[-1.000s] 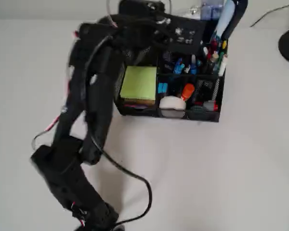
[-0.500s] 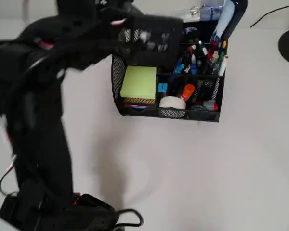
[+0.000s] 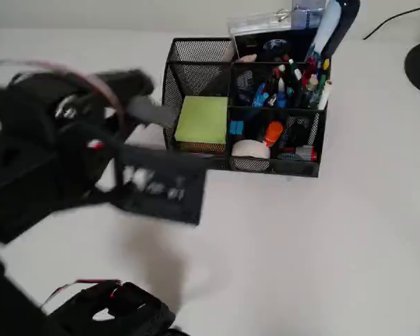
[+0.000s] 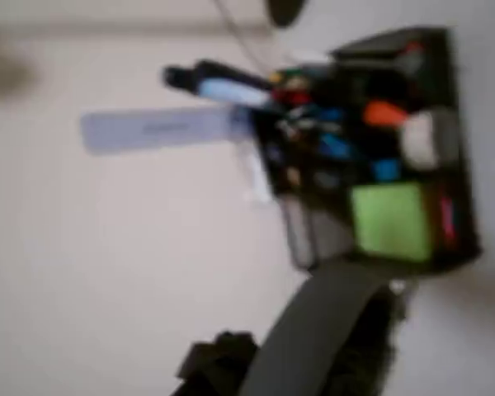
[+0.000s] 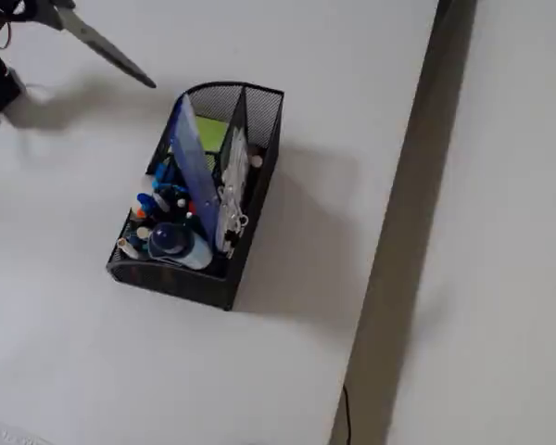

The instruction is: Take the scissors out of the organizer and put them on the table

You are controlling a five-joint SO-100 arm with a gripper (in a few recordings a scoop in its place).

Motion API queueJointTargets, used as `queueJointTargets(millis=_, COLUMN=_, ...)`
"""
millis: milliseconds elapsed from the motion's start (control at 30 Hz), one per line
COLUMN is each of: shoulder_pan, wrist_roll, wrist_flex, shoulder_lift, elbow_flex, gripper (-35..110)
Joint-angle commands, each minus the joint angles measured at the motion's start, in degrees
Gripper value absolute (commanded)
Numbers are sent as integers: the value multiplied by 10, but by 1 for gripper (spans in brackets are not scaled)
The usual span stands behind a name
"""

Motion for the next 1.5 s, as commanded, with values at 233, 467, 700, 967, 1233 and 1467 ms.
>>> queueJointTargets(millis=233, shoulder_pan=-17, wrist_roll=-9, wrist_flex=19, shoulder_lift=151, elbow_flex=248, gripper=0)
queueJointTargets(millis=467, shoulder_pan=-17, wrist_roll=-6, wrist_flex=14, shoulder_lift=175, elbow_flex=401, gripper=0)
queueJointTargets(millis=700, shoulder_pan=40, wrist_roll=-15, wrist_flex=-4, shoulder_lift=148, elbow_flex=432, gripper=0)
queueJointTargets(millis=967, shoulder_pan=111, wrist_roll=-11, wrist_flex=-7, shoulder_lift=122, elbow_flex=437, gripper=12)
queueJointTargets(millis=1233, shoulder_pan=124, wrist_roll=-14, wrist_flex=-18, shoulder_lift=116, elbow_flex=463, gripper=48)
queueJointTargets(millis=1467, shoulder_pan=95, wrist_roll=-38, wrist_flex=-25, shoulder_lift=49, elbow_flex=463, gripper=56)
